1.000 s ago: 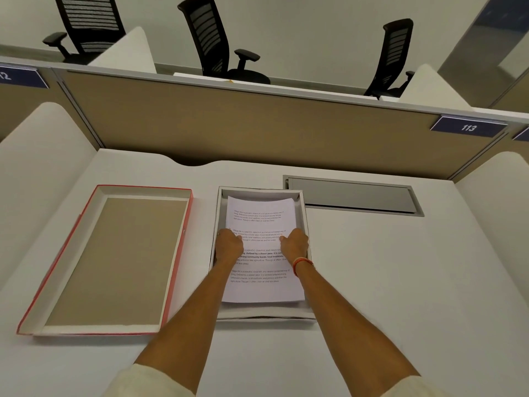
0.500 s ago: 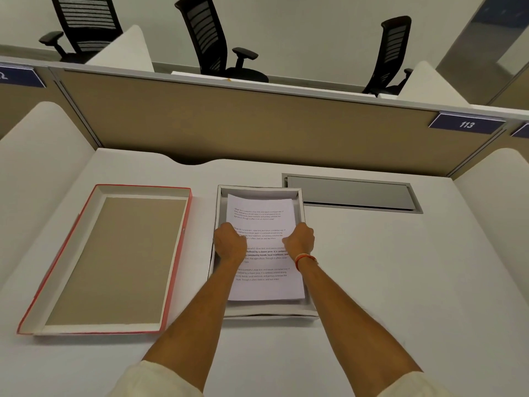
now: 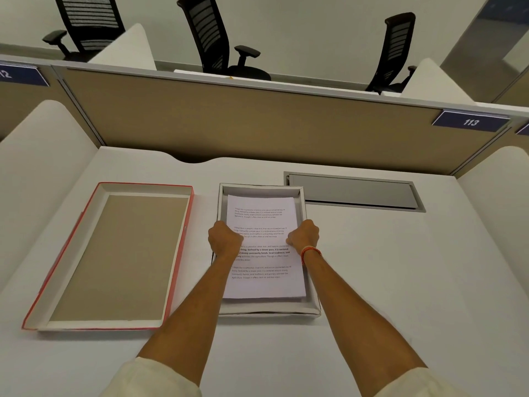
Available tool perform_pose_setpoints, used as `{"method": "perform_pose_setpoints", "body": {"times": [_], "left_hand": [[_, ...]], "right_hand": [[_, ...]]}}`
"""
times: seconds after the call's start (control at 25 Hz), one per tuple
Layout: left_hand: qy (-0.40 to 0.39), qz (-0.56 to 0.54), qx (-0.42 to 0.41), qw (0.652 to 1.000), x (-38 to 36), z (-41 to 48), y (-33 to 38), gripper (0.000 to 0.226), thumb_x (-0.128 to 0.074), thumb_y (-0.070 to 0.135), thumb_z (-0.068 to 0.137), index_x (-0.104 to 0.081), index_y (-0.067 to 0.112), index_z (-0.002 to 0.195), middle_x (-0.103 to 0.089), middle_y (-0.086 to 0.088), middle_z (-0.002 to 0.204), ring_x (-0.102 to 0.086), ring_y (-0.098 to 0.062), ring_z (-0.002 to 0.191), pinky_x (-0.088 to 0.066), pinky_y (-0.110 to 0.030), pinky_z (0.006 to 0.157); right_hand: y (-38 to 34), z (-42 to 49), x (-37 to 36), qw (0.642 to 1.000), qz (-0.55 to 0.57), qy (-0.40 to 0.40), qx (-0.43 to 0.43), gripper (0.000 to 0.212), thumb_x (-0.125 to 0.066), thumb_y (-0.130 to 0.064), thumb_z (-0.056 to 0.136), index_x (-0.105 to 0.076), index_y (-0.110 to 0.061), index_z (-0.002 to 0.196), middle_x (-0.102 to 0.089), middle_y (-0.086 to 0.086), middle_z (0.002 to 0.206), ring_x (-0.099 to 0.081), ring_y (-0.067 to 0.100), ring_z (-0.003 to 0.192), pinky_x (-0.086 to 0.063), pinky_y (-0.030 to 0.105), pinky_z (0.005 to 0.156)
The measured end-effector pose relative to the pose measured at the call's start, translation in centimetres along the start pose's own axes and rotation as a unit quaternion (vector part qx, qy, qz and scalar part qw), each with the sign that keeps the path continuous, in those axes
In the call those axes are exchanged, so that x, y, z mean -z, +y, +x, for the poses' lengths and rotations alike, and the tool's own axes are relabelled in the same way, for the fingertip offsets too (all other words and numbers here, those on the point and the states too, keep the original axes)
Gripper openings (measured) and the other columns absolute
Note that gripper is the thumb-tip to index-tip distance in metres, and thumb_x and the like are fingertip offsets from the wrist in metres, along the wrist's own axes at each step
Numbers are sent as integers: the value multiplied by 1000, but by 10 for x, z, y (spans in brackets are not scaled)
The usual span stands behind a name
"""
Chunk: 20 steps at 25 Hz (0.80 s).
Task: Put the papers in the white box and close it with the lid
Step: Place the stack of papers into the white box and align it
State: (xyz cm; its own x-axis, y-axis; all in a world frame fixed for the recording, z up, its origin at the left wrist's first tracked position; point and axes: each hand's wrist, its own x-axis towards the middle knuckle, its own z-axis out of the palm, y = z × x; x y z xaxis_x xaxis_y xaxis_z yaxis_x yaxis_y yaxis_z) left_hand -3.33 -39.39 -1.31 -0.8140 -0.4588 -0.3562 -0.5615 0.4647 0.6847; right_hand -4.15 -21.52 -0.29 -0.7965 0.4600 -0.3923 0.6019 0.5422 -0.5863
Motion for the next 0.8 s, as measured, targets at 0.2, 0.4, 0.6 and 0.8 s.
{"method": "perform_pose_setpoints", "body": {"times": [0.2,0.4,0.6,0.8], "left_hand": [[-17,-14,24,999,5,4,0,39,-82,18,74,-64,-2,102,-71,-18,108,-71,-34,94,-55,-33,77],[-34,-9,30,999,7,5,-1,36,-80,17,76,-66,-2,103,-71,-18,109,-71,-33,93,-54,-30,75],[-56,2,37,998,11,7,0,38,-82,18,74,-67,-3,102,-71,-18,109,-71,-34,95,-53,-31,74],[-68,14,41,997,14,9,0,36,-81,20,76,-67,-3,101,-71,-17,108,-71,-33,94,-54,-31,75]], "right_hand": [[-3,1,8,999,-7,-30,-25,33,-78,-5,78,-62,3,106,-69,20,113,-69,34,103,-48,26,70],[-3,3,12,999,2,-34,-34,22,-76,0,79,-63,3,96,-70,22,111,-69,36,102,-51,29,73],[-3,2,13,998,18,-34,-46,11,-70,5,81,-62,5,88,-68,25,113,-67,38,103,-53,31,78],[-1,2,14,997,28,-39,-59,19,-68,11,78,-54,1,72,-69,26,110,-69,38,101,-52,29,76]]}}
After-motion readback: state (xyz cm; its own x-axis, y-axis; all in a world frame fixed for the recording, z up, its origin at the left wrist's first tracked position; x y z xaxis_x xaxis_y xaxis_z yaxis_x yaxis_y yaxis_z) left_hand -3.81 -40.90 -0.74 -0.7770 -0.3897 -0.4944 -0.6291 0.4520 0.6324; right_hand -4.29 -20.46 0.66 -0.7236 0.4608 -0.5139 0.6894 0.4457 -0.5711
